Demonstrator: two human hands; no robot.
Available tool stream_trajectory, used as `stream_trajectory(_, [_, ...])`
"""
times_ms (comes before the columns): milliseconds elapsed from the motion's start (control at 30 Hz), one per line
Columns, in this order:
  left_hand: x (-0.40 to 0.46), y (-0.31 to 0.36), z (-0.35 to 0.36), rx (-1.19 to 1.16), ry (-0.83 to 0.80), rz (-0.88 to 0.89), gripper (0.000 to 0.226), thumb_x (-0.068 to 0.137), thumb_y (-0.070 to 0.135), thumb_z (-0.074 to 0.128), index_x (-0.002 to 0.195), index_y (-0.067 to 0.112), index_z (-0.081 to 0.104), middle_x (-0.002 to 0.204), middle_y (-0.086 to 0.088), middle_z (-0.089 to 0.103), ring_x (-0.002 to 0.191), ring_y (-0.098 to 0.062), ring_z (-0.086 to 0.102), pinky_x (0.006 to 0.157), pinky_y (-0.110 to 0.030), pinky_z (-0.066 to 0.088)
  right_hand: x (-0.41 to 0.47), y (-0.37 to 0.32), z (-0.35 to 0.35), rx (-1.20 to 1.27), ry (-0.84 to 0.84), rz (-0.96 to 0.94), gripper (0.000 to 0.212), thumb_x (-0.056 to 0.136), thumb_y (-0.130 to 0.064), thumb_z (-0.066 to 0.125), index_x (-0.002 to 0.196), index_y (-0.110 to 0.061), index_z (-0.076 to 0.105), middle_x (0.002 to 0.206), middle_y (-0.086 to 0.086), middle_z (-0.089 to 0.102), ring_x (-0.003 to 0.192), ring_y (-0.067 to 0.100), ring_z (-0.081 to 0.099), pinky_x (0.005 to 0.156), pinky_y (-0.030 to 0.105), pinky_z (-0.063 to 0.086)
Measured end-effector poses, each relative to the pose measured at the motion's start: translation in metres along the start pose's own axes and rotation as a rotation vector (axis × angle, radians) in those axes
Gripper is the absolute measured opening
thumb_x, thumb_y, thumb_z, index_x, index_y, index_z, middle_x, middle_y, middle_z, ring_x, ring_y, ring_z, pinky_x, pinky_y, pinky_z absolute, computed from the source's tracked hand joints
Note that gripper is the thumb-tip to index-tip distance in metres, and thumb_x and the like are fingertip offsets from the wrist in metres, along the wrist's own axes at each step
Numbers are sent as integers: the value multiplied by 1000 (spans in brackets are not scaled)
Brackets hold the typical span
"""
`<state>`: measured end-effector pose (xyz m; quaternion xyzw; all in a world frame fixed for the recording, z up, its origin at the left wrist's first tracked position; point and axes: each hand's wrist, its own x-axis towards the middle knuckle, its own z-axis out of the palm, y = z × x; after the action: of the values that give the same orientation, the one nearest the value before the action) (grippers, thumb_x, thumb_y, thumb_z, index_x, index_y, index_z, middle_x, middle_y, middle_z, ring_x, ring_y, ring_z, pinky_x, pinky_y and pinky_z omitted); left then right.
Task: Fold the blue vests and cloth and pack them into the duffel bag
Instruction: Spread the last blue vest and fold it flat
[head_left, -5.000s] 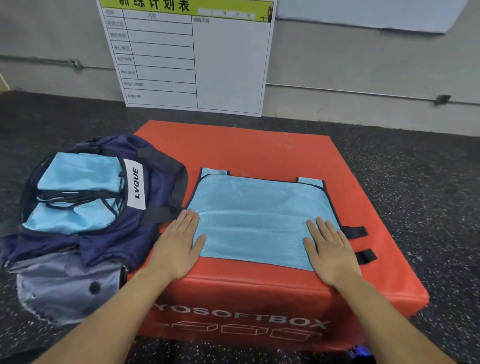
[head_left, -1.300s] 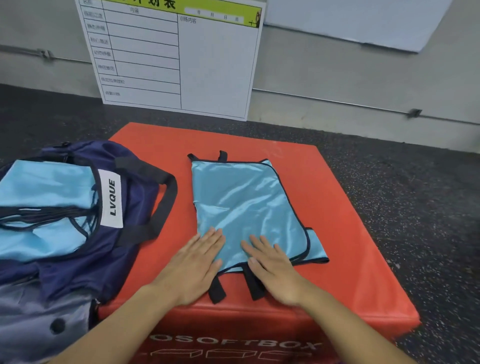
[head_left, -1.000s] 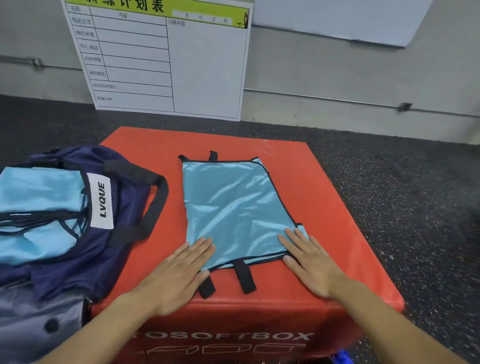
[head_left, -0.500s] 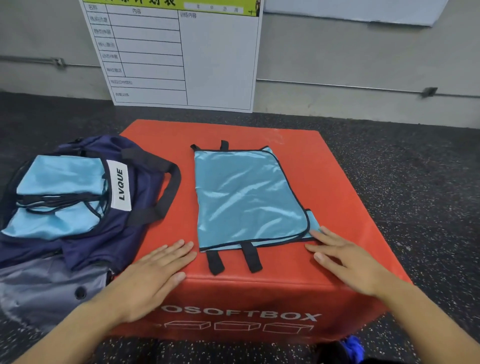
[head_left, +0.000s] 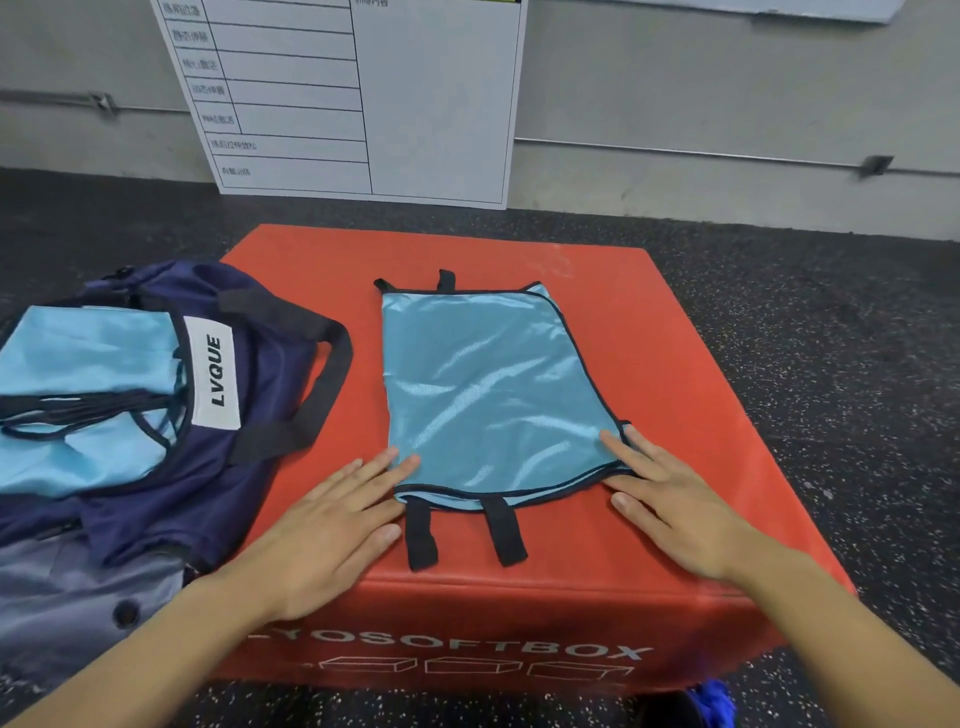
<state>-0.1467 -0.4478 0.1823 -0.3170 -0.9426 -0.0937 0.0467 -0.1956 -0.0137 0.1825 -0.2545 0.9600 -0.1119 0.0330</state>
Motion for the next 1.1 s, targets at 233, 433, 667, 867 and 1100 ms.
stream_trajectory(233, [-3,3,-3,-241,-20,-54,53,107,51,21,145,31,52,158,17,36,150,8,12,123,-18,7,1,0,-1,43,-101,17,46,108,-37,36,154,-34,41,163,-24,13,153,-2,-2,129,38,7])
stream_trajectory(433, [-31,10,-21,-412,-161,-82,45,108,50,33,127,26,66,131,21,62,130,2,50,118,-23,27,-28,-42,-19,91,-276,52,48,108,-37,44,155,-37,35,160,-27,15,151,-6,2,127,31,1])
stream_trajectory(667, [-59,31,-59,-737,-119,-322,50,103,55,38,71,26,64,70,20,51,69,1,44,72,-33,41,-64,-84,-51,419,-433,127,32,104,-47,49,131,-42,66,141,-31,48,137,-13,38,123,29,27])
stream_trajectory(867, [-40,44,-75,-979,159,-613,45,101,51,37,94,42,81,90,5,77,88,0,68,90,-15,42,-58,-89,-73,1042,-140,276,39,99,-44,52,115,-20,78,125,-1,73,127,13,61,108,23,43])
stream_trajectory(1100, [5,20,-44,-1140,272,-780,27,102,31,57,98,24,82,106,9,77,109,-10,68,104,-28,46,-4,-76,-54,1308,-4,501,42,87,-13,75,127,-20,71,120,4,75,117,21,68,110,39,47])
